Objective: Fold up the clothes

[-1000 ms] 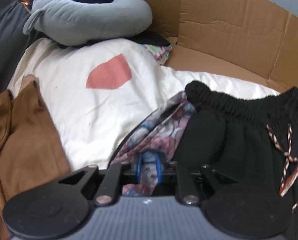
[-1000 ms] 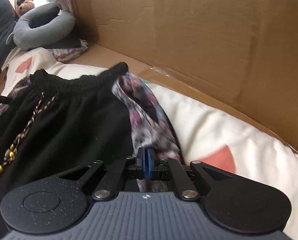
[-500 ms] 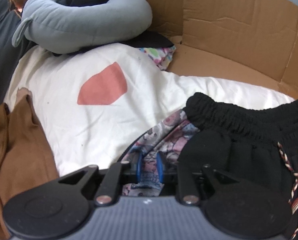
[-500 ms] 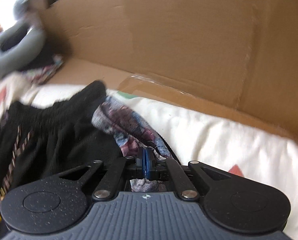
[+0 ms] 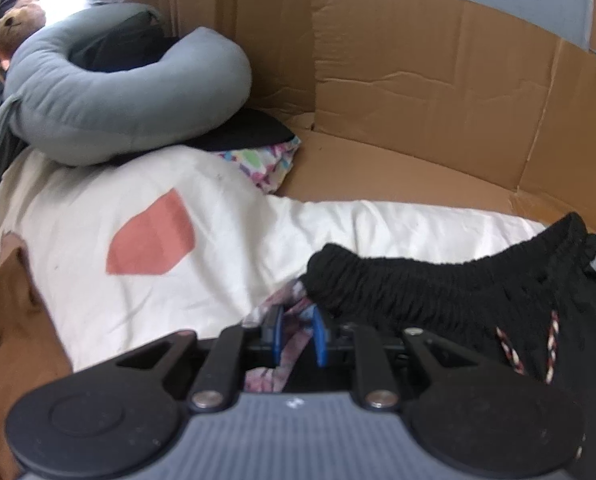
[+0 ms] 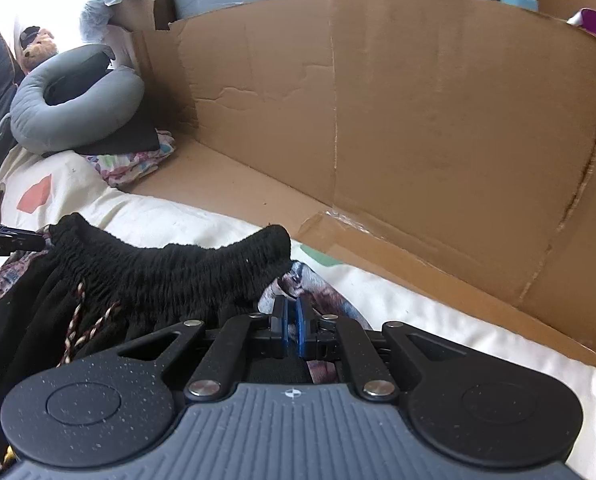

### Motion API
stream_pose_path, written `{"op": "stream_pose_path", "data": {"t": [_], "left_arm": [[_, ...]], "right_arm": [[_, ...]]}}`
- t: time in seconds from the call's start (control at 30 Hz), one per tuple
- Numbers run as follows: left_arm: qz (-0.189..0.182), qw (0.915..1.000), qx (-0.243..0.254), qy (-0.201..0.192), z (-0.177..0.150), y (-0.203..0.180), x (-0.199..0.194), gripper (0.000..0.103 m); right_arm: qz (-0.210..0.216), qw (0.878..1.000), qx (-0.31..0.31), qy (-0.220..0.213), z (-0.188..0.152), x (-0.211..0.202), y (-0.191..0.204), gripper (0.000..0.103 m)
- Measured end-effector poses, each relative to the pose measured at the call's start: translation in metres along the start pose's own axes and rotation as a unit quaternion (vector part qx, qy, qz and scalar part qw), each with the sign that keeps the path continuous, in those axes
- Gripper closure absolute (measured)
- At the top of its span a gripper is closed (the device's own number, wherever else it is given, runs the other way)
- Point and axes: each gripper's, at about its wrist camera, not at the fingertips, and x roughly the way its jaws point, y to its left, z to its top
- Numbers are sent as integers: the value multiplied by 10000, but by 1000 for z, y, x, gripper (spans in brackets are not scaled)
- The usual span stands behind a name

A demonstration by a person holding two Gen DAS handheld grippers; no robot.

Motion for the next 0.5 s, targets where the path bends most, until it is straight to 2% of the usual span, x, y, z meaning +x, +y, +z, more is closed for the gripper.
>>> {"op": "stream_pose_path", "data": {"t": [0.07, 0.17, 0.33, 0.37, 0.43, 0.5], "left_arm": [[45, 10000, 38, -26, -1, -3, 7, 84], [177, 9995, -7, 268, -5, -2, 22, 84], [195, 9993, -47, 323, -6, 4, 16, 85], [168, 9994, -70, 307, -5, 5, 12, 85], [115, 9995, -82, 275, -4, 8, 2, 85], [76, 9996, -39, 268, -5, 10, -10, 84]], "right_arm": [[-33, 10000, 35, 18, 0, 7, 0, 98], [-67, 9996, 217, 186, -5, 20, -5, 94], [-52, 9992, 204, 345, -2, 20, -6, 92], [-43, 9993, 179, 338, 0, 15, -6, 89], [-15, 9995, 144, 283, 3, 5, -7, 76], [39, 9996, 127, 241, 4, -8, -9, 68]]}}
